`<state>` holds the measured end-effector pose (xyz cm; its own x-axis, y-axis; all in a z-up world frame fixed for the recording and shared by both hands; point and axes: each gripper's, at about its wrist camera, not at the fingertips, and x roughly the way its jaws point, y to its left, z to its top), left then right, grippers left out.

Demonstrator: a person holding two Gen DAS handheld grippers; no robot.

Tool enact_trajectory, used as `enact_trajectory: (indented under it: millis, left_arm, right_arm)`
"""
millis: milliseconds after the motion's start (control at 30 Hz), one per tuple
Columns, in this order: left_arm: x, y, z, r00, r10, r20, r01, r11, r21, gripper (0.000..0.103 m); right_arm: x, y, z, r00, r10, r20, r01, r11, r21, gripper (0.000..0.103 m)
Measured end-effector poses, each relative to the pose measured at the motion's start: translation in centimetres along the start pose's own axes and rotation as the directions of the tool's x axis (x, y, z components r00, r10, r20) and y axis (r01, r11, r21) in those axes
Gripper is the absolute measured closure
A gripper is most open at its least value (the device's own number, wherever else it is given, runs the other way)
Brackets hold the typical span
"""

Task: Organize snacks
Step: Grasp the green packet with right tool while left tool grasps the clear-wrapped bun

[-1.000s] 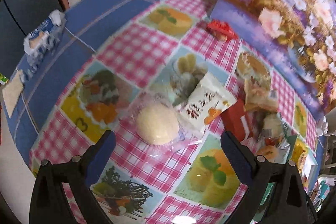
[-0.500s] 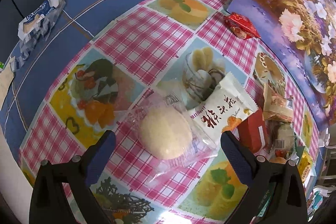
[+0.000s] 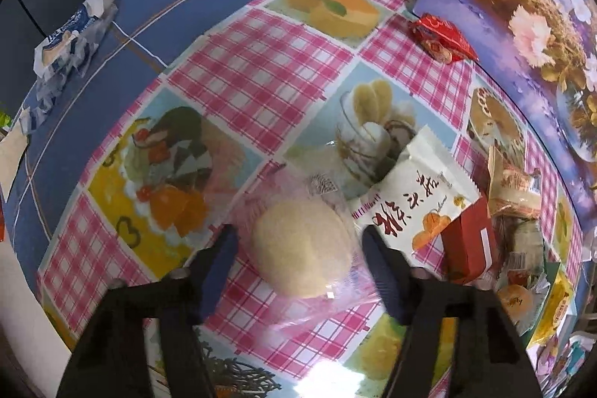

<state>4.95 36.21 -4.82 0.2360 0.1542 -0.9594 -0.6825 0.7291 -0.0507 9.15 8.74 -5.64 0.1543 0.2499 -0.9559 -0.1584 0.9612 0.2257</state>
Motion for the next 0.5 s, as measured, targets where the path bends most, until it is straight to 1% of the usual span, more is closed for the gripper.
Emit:
enact_trajectory:
  millis: [67,200,267,500]
  left_arm:
    - [-0.1,-0.2,0.0,1.0,0.018,0.003,-0.018,1.0,0.018,0.046]
    - [-0.3,0.0,-0.4,1.0,0.019,-0.004,-0.019,0.999,0.025,0.048]
    - [-0.3,0.0,-0.7,1.0,0.027,-0.007,-0.027,0.999,0.034,0.048]
    - [-0.4,-0.8,-1.8,0.998,0.058,-0.008,-0.057,0.995,0.088,0.048]
  right_arm:
    - [0.3,0.2,-0.1,1.0,-0.011,-0.008,0.011,1.0,-0.011,0.049]
    - [1.1,0.7,-0.5,0.999,-0.029,-0.023,0.028,0.999,-0.037,0.057]
    - [1.4,0.9,-0.6,0.999,-0.038,-0.026,0.037,0.998,-0.05,0.058]
    - [1.8,2.3,-1.5,0.994,-0.112,0.002,0.111,0.986,-0.127,0.06]
